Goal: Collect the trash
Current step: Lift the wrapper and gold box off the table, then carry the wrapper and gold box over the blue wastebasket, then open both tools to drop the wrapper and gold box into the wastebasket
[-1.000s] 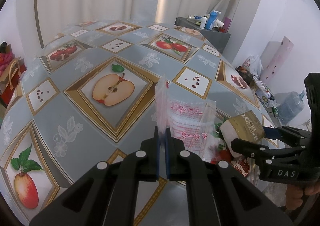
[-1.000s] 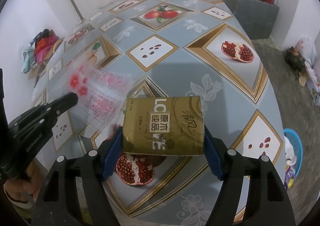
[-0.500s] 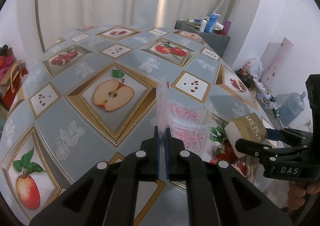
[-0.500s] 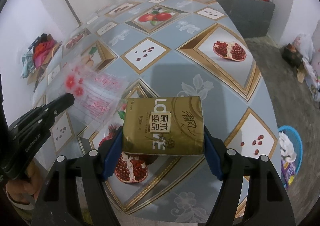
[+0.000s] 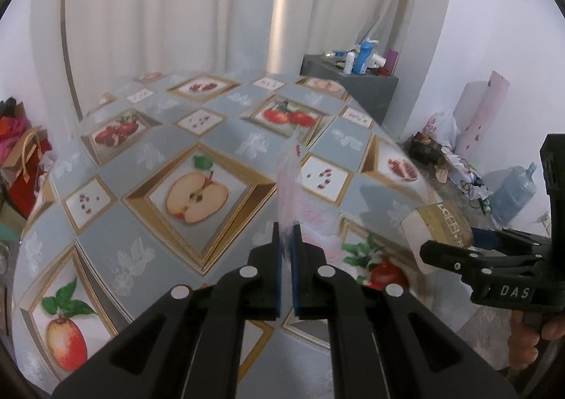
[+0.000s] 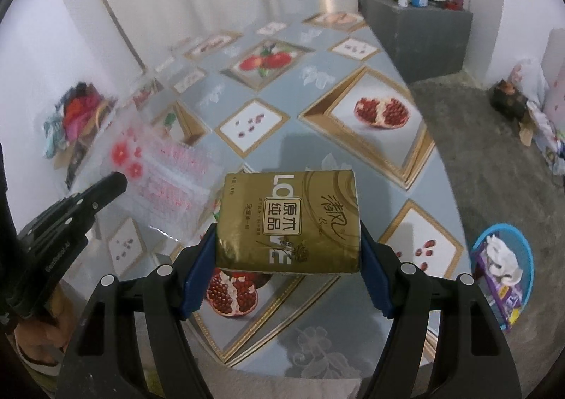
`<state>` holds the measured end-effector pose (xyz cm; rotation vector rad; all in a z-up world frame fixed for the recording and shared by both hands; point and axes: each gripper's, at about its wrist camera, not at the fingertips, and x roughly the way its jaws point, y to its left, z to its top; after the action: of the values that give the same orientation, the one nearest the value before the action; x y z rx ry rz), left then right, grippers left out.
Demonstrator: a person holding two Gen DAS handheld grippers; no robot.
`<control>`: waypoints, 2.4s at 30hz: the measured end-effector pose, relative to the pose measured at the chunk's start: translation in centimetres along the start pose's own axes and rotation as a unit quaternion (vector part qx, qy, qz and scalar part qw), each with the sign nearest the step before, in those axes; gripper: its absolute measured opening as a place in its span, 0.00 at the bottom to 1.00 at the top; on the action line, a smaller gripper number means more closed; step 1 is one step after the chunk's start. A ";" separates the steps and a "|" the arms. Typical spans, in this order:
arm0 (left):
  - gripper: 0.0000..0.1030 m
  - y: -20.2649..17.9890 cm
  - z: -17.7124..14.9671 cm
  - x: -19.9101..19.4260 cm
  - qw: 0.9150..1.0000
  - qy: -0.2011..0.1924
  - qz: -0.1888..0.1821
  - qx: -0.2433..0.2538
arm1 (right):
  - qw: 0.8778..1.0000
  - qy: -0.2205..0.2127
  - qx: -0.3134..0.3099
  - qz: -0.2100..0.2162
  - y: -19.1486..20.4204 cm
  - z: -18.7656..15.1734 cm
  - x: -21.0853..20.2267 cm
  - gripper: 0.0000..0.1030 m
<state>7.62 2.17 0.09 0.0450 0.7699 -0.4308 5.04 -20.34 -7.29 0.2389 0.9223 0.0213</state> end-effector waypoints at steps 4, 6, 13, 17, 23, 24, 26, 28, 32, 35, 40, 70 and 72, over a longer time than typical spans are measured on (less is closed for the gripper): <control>0.04 -1.6 1.3 -1.7 0.999 -0.027 -0.014 0.021 | 0.999 -0.026 0.024 -0.001 -1.6 -0.3 -2.3 0.67; 0.04 -2.7 2.0 -2.3 0.998 -0.038 -0.023 0.036 | 0.998 -0.048 0.045 -0.002 -3.0 -0.8 -4.0 0.67; 0.04 -8.6 5.1 -3.0 0.991 -0.055 -0.084 0.091 | 0.984 -0.105 0.144 -0.024 -10.4 -3.5 -8.8 0.67; 0.04 -13.0 6.3 -2.4 0.983 -0.043 -0.134 0.113 | 0.964 -0.139 0.217 -0.063 -16.7 -6.2 -12.0 0.67; 0.04 -21.7 6.8 1.5 0.965 0.026 -0.213 0.153 | 0.921 -0.161 0.331 -0.128 -26.0 -11.5 -15.1 0.67; 0.04 -23.5 6.7 2.5 0.960 0.045 -0.225 0.161 | 0.916 -0.161 0.342 -0.133 -26.8 -11.9 -15.1 0.67; 0.04 -26.7 6.4 4.8 0.951 0.082 -0.246 0.170 | 0.905 -0.161 0.368 -0.141 -29.1 -13.2 -15.2 0.67; 0.04 -30.0 5.8 7.7 0.941 0.124 -0.260 0.176 | 0.896 -0.159 0.388 -0.144 -30.9 -14.1 -14.8 0.67; 0.04 -36.2 3.6 14.0 0.922 0.204 -0.270 0.189 | 0.884 -0.148 0.422 -0.135 -34.0 -15.1 -13.0 0.67; 0.04 -40.2 1.5 19.4 0.908 0.268 -0.257 0.193 | 0.882 -0.138 0.434 -0.125 -35.6 -14.9 -11.3 0.67; 0.04 -45.5 -1.4 26.7 0.888 0.339 -0.252 0.183 | 0.876 -0.120 0.452 -0.119 -37.5 -15.2 -9.3 0.67; 0.60 -42.5 3.5 25.5 0.920 0.293 -0.157 0.209 | 0.900 0.006 0.416 -0.132 -41.9 -14.7 3.0 0.74; 0.62 -41.7 4.6 23.5 0.924 0.272 -0.171 0.210 | 0.901 -0.018 0.411 -0.138 -41.2 -15.0 0.7 0.76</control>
<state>9.24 -45.24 -7.80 0.4520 1.2273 -0.9362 -9.87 -57.40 -25.29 0.8874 0.8790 -0.6489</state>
